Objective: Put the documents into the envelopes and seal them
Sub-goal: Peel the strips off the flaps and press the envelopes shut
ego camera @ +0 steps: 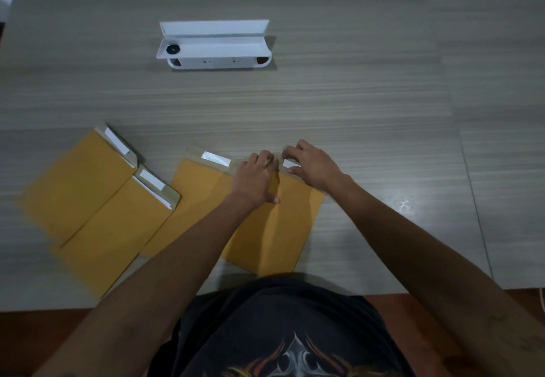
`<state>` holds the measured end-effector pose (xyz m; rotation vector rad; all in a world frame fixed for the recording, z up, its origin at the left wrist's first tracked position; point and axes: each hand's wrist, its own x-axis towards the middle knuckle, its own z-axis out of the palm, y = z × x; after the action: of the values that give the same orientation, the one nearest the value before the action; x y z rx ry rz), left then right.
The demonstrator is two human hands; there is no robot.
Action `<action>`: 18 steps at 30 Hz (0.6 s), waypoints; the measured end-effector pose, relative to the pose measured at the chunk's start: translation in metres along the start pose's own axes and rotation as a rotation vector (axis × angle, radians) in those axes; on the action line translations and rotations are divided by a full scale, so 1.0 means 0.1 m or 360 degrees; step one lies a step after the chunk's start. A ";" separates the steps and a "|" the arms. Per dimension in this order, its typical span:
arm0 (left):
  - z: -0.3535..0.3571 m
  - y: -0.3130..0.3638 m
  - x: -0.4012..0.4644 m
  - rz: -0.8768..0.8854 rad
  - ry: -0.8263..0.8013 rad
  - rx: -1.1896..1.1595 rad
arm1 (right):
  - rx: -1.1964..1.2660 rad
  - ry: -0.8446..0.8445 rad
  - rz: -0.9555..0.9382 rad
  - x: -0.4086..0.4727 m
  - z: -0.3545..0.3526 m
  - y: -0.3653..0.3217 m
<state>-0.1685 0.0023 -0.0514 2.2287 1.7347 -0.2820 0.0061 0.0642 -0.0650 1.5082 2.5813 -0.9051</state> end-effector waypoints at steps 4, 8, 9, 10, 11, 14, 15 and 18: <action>0.00 0.00 0.00 0.0004 -0.0006 0.0012 | -0.0032 0.0003 -0.0005 0.02 0.01 0.00; -0.01 0.00 -0.01 0.0008 -0.0003 0.0020 | -0.0004 -0.0017 -0.0001 0.05 0.00 0.01; -0.01 0.00 -0.01 0.0007 0.0002 0.0021 | 0.0004 -0.0018 -0.0001 0.06 0.00 0.01; 0.00 0.00 -0.01 0.0007 0.0005 0.0022 | 0.0018 -0.0019 0.0002 0.08 0.00 0.01; 0.00 0.00 -0.01 0.0009 0.0004 0.0023 | 0.0033 -0.0019 0.0012 0.09 0.00 0.01; -0.01 0.00 0.00 0.0009 0.0003 0.0023 | 0.0041 0.0011 0.0046 0.13 0.02 -0.01; -0.01 0.00 0.00 0.0009 0.0003 0.0020 | 0.0039 0.0040 0.0056 0.14 0.04 -0.01; -0.01 0.00 0.00 0.0008 0.0003 0.0007 | 0.0032 0.0138 0.0067 0.14 0.08 -0.01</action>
<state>-0.1687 0.0023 -0.0504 2.2372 1.7308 -0.2832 -0.0048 0.0712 -0.0751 1.6362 2.5956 -0.8832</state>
